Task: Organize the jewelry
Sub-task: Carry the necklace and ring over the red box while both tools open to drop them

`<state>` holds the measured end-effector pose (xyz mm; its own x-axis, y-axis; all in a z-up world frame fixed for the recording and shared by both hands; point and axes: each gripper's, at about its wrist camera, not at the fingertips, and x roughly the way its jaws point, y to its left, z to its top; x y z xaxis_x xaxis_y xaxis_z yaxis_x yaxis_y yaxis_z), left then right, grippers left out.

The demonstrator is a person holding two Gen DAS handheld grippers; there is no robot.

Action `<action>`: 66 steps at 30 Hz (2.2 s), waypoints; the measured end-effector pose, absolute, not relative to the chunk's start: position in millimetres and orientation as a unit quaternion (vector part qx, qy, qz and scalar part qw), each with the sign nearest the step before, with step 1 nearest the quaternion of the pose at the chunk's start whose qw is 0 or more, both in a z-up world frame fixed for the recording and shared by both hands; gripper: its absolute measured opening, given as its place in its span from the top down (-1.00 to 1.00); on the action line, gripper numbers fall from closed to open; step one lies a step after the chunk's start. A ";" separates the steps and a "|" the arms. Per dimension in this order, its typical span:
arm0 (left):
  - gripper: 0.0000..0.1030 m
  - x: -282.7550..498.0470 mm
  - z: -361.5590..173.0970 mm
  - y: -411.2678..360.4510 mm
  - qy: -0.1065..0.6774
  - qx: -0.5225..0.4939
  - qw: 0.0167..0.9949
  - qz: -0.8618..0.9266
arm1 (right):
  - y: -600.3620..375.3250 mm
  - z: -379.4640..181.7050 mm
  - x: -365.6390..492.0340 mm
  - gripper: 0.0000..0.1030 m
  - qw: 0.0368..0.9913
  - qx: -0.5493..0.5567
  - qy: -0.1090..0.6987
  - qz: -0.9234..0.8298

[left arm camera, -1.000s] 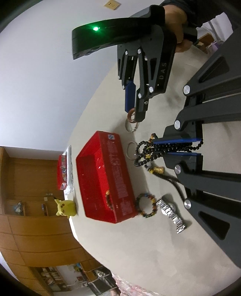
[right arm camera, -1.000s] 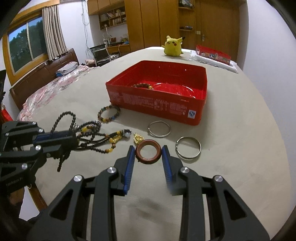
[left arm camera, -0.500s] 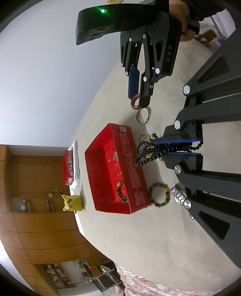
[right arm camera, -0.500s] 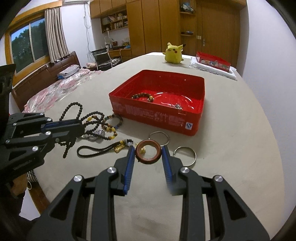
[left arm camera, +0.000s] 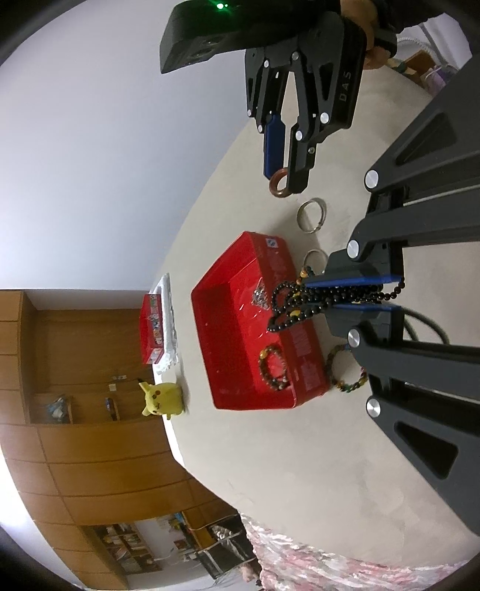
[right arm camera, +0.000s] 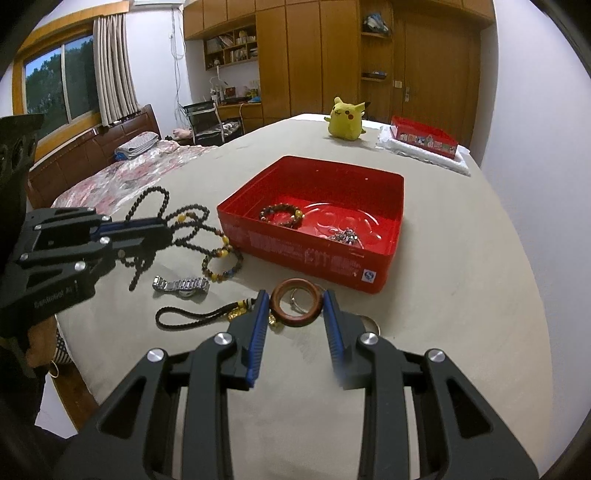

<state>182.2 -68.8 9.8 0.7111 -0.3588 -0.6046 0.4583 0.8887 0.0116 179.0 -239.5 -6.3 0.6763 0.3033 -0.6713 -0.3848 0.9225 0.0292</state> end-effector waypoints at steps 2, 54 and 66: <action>0.86 185.9 12.9 -67.1 0.306 0.082 0.922 -0.221 | -239.9 -4.4 182.2 0.45 0.914 -0.059 0.355 0.188; 0.86 374.1 -62.6 -87.8 0.397 0.096 0.882 -0.234 | -217.6 -82.7 393.0 0.45 0.869 -0.091 0.457 0.164; 0.85 379.7 -71.5 -92.5 0.407 0.103 0.877 -0.234 | -209.9 -86.2 401.9 0.44 0.861 -0.107 0.467 0.170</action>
